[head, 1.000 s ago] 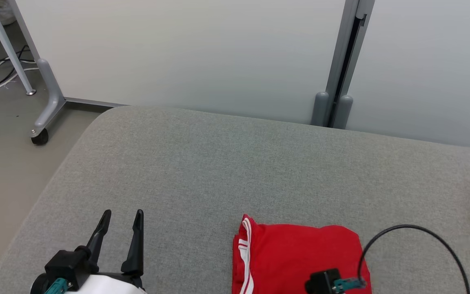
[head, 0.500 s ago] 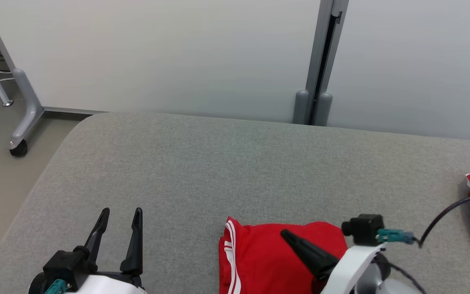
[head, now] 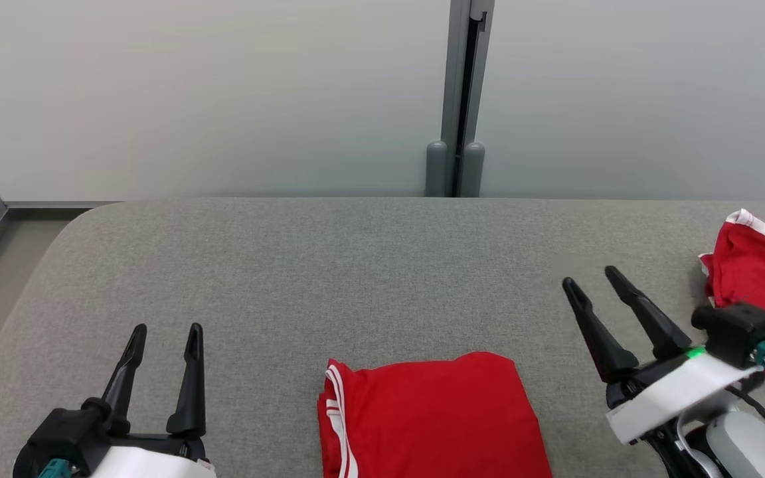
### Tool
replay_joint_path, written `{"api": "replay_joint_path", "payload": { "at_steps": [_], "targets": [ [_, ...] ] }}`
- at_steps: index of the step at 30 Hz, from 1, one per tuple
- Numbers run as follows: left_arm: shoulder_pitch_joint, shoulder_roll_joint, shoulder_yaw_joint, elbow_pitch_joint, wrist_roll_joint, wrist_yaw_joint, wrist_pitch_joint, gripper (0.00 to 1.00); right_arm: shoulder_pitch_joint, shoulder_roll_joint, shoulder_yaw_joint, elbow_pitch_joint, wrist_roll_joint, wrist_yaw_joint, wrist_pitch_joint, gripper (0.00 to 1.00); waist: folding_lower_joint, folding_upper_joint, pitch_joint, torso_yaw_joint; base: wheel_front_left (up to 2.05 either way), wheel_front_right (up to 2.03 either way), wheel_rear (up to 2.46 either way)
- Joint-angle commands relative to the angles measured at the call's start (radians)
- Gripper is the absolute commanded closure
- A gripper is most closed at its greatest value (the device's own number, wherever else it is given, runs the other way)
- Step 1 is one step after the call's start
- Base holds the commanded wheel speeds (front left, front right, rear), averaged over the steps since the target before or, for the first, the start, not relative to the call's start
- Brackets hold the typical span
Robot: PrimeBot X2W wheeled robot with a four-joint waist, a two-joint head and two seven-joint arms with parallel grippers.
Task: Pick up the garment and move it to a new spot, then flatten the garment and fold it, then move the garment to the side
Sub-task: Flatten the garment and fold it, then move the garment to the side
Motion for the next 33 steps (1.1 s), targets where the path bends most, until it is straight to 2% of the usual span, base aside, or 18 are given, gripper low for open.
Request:
{"api": "replay_joint_path", "payload": {
  "at_steps": [1,9,14,22,33],
  "targets": [
    [0.013,0.000,0.015,-0.006,0.015,-0.006,0.000,0.00,0.027,0.010,-0.030,0.010,-0.035,0.000,-0.019,0.00,0.0000,-0.0001,0.002,-0.006,0.00,0.00,0.00],
    [0.040,-0.035,0.059,0.004,0.085,-0.024,0.000,0.00,0.158,0.130,-0.236,0.080,-0.227,0.000,-0.061,0.00,0.0000,-0.0001,0.009,-0.016,0.00,0.00,0.00],
    [0.060,-0.072,0.097,0.005,0.127,-0.044,0.000,0.00,0.212,0.175,-0.315,0.071,-0.307,0.000,-0.062,0.00,0.0000,-0.0001,0.009,-0.011,0.00,0.00,0.00],
    [0.070,-0.130,0.141,0.024,0.175,-0.093,0.000,0.00,0.217,0.193,-0.314,0.082,-0.354,0.000,-0.062,0.00,0.0000,-0.0001,0.014,-0.015,0.00,0.00,0.00],
    [0.060,-0.167,0.179,0.046,0.220,-0.138,0.000,0.00,0.196,0.199,-0.311,0.091,-0.358,0.000,-0.062,0.00,0.0000,-0.0001,0.014,-0.013,0.00,0.00,0.00]
  ]
}}
